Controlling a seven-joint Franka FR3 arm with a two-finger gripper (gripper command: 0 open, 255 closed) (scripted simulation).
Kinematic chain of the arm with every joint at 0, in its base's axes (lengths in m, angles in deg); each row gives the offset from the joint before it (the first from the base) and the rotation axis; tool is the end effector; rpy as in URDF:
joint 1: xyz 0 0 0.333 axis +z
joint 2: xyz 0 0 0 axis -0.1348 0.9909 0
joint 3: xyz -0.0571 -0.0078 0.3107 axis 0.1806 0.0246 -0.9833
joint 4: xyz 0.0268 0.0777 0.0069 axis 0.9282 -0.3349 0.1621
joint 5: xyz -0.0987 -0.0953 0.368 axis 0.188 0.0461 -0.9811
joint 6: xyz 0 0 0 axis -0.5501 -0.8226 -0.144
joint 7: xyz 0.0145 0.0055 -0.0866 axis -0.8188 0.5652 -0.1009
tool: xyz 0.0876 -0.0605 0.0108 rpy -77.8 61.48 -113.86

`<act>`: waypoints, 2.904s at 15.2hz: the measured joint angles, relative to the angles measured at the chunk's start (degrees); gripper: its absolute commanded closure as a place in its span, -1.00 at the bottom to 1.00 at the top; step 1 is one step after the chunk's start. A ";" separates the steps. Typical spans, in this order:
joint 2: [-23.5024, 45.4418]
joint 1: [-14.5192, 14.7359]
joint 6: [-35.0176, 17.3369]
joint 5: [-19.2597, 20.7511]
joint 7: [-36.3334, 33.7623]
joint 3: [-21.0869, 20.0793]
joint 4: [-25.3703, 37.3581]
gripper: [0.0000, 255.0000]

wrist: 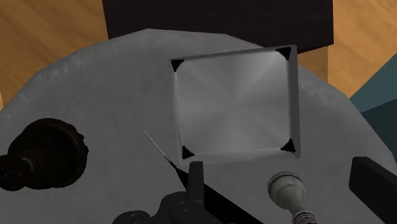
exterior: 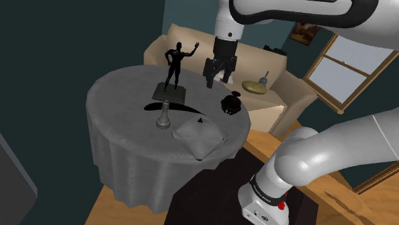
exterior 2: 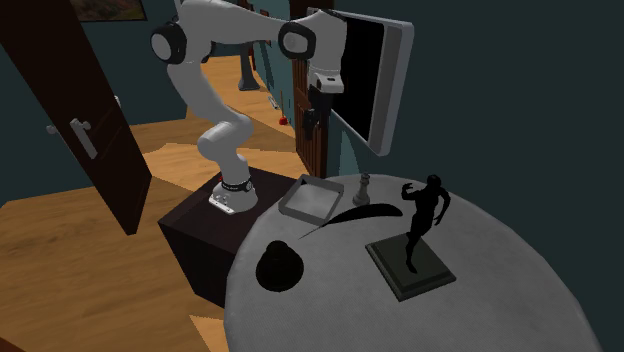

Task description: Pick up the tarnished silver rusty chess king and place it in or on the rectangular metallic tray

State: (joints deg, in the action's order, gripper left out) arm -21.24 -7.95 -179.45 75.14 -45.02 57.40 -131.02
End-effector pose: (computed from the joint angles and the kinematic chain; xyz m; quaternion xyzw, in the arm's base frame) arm 0.3686 0.0393 0.5558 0.9970 -0.0391 -0.0575 0.0326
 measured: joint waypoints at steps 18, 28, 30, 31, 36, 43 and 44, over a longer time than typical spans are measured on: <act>35.49 2.22 -17.32 -1.57 -2.18 -3.55 15.66 -1.00; 37.54 2.32 -22.76 -1.41 -2.18 -3.59 12.24 -1.00; 37.55 2.32 -22.83 -1.40 -2.18 -3.59 12.19 -1.00; 37.55 2.32 -22.84 -1.41 -2.18 -3.59 12.18 -1.00; 37.53 2.33 -22.85 -1.41 -2.18 -3.61 12.24 1.00; 37.37 2.33 -22.56 -1.44 -2.20 -3.61 12.31 1.00; 37.05 2.30 -22.02 -1.48 -2.14 -3.60 12.51 1.00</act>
State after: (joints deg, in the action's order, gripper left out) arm 15.81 -5.65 -201.48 73.66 -47.15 53.81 -118.51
